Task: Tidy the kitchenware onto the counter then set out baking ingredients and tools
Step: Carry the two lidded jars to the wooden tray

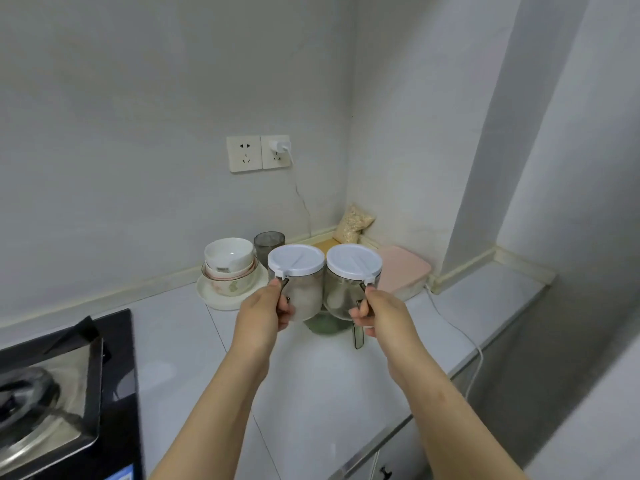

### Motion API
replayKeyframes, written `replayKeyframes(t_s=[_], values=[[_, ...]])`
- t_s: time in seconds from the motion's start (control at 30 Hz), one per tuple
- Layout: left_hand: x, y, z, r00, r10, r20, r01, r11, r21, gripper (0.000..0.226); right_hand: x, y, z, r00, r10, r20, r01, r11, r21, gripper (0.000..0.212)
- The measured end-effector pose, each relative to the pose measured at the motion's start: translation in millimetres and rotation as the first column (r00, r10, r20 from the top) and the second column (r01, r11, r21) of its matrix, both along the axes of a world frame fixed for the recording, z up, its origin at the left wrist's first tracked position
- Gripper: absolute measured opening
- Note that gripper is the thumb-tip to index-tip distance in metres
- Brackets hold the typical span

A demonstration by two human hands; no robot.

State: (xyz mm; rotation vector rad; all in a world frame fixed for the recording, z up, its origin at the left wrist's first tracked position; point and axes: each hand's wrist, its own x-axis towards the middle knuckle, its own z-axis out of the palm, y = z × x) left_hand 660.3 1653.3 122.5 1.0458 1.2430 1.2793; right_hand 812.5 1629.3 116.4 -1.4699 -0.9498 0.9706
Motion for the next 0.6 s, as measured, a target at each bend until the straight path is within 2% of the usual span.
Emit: replayKeyframes(t_s=[0.17,0.33,0.6], values=[[2,38,-6,0.998,0.061,-0.003,-0.061,0.998,-0.009,0.044,5,51,-9,0.998,0.055,-0.013,-0.056,0.998,-0.022,0.042],[-5,88,-2,0.996,0.086,-0.007,-0.086,0.996,-0.004,0.043,-2,106,-8,0.998,0.054,0.044,-0.051,0.997,-0.057,0.044],[-3,170,8,0.997,0.058,-0.056,-0.058,0.998,0.004,0.044,5,183,7,0.998,0.054,0.018,-0.054,0.998,0.010,0.041]])
